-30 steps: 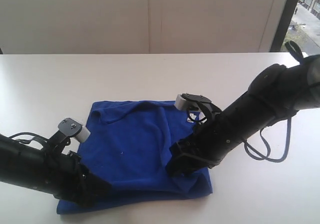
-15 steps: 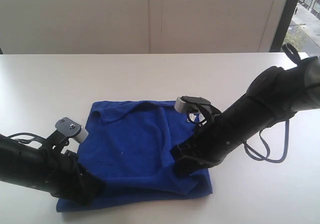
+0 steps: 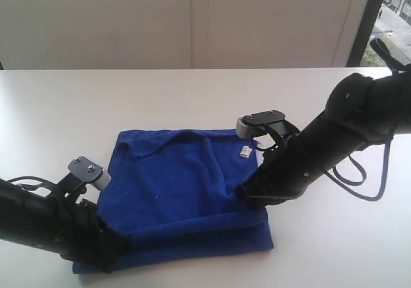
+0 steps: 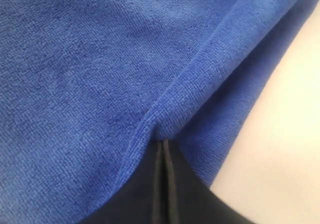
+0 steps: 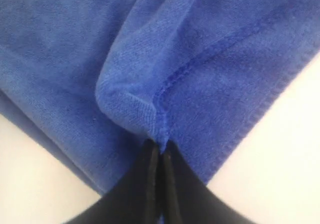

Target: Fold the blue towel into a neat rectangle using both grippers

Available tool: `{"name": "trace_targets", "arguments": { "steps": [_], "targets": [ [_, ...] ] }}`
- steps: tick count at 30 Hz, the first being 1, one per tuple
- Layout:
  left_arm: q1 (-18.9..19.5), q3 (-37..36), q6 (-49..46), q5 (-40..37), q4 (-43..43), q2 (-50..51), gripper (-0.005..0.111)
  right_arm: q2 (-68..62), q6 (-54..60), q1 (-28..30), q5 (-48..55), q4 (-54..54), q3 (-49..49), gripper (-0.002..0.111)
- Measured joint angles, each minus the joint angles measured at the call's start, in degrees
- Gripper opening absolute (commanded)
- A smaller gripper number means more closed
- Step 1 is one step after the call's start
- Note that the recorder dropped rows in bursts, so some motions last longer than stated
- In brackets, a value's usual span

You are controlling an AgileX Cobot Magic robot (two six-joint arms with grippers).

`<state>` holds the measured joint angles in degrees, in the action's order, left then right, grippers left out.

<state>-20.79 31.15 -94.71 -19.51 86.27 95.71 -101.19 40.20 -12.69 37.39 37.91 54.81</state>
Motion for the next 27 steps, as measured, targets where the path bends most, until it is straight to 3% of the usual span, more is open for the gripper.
{"name": "trace_targets", "arguments": {
  "steps": [7,9,10,13,19,25,27],
  "targets": [
    [0.00,-0.12,0.00,-1.49,0.00,0.00,0.000,0.00,-1.19,0.00,-7.23,-1.79,0.00,0.004],
    [0.00,-0.12,0.00,-2.81,0.00,0.00,0.000,0.00,-1.19,0.00,-7.51,-1.79,0.00,0.023],
    [0.00,-0.12,0.00,-3.96,0.00,0.00,0.000,0.00,-1.19,0.00,-7.61,-1.89,0.00,0.043],
    [0.00,-0.12,0.00,-6.37,0.00,0.00,0.000,0.00,-1.19,0.00,-7.61,-2.26,0.00,0.059],
    [0.00,1.29,0.43,-5.39,-0.28,-7.49,0.000,2.47,-1.29,0.00,-7.24,-5.20,0.00,0.059],
    [0.00,1.56,10.21,9.36,-0.36,-18.54,0.000,9.06,-1.04,0.21,-3.12,-6.72,0.00,0.059],
    [0.36,0.33,12.38,10.89,-0.51,-19.10,0.002,9.19,-1.05,0.74,-2.94,-6.93,0.00,0.059]
  ]
}}
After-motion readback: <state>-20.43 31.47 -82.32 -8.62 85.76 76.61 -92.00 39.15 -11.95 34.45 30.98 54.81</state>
